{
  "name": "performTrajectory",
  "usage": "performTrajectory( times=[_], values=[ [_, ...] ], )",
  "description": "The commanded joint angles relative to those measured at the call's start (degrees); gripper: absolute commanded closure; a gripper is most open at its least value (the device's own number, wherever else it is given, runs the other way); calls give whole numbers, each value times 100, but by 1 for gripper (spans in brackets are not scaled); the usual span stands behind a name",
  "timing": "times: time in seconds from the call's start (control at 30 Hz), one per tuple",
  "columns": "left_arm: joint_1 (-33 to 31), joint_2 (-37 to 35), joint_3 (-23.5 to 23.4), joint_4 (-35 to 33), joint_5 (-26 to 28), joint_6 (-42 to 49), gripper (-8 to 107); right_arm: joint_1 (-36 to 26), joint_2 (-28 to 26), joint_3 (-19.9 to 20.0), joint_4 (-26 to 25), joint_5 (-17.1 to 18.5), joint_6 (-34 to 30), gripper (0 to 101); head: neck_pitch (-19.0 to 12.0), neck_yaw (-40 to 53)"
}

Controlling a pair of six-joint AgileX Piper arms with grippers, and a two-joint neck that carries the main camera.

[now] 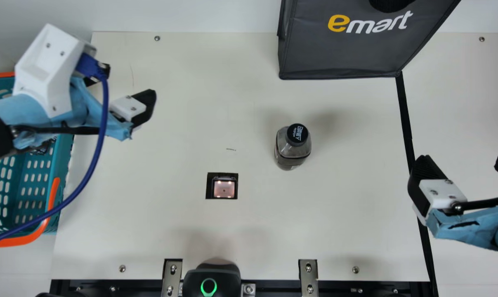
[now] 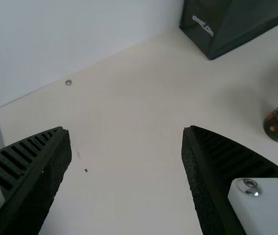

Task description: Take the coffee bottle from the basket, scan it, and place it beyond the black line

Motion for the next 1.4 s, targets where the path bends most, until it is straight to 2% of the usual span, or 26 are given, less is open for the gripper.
performTrajectory(
  times=[0.0, 0.63, 1.37],
  values=[
    [131, -71, 36, 16, -9, 16, 9, 0, 0, 0, 0, 0, 0, 10, -96, 9],
    [941, -1045, 985, -18, -436, 811, 9, 0, 0, 0, 0, 0, 0, 10, -96, 9],
    [2036, -2257, 1990, -872, -342, 2069, 9, 0, 0, 0, 0, 7, 0, 10, -96, 9]
  ],
)
